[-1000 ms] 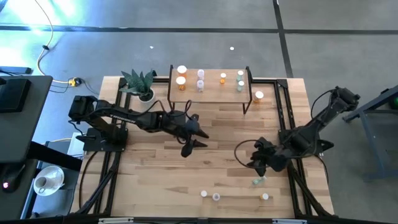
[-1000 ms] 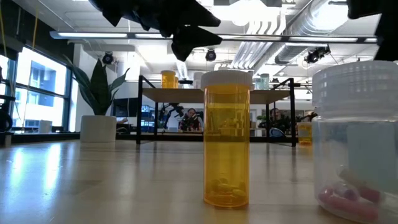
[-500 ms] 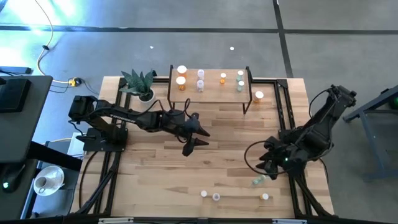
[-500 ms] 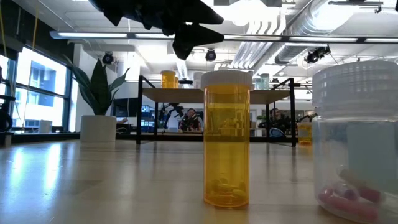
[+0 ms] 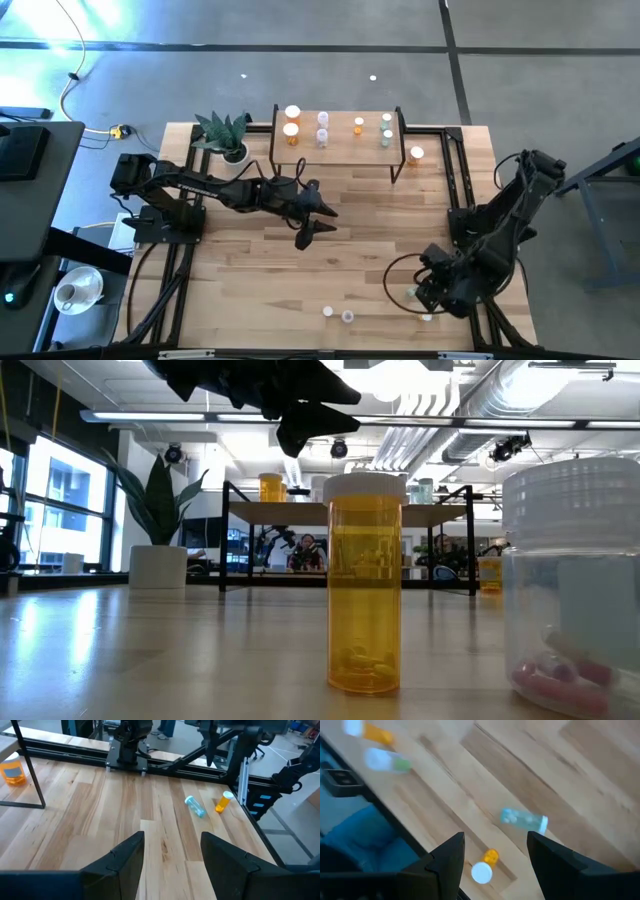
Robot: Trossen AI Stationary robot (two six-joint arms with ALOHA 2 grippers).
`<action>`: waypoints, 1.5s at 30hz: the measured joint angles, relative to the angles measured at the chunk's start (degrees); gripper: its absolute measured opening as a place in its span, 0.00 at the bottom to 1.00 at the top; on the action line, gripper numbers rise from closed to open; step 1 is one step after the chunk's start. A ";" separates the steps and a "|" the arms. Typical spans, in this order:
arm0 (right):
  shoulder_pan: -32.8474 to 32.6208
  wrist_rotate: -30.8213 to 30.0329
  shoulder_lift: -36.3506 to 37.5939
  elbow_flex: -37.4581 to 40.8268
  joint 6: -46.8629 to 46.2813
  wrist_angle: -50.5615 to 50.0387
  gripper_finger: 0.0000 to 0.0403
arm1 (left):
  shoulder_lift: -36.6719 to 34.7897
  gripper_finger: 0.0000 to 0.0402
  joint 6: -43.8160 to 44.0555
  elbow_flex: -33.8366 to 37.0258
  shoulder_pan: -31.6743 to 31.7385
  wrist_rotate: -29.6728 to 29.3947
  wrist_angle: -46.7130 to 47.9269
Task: Pick and place medicine bottles onto shelf by color
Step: Put the right small orange pill bottle aligned with the other small orange pill bottle on the shelf
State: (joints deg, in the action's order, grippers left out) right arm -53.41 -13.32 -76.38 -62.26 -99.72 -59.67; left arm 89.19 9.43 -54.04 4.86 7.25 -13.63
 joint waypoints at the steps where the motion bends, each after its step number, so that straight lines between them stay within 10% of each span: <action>1: -0.40 0.28 -0.89 0.06 -1.16 -0.05 0.51 | 0.00 0.46 0.00 0.00 0.00 0.00 0.02; 12: -4.87 6.42 -8.62 0.09 -13.22 3.53 0.51 | 0.00 0.46 0.00 0.00 0.00 0.00 0.04; 45: -7.13 6.90 -18.99 0.09 -10.82 12.46 0.51 | 0.02 0.46 1.09 -0.04 0.00 -3.65 0.00</action>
State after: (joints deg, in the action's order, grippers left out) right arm -60.53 -6.42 -95.37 -62.17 -110.55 -47.21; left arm 89.21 10.52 -54.08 4.86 3.60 -13.63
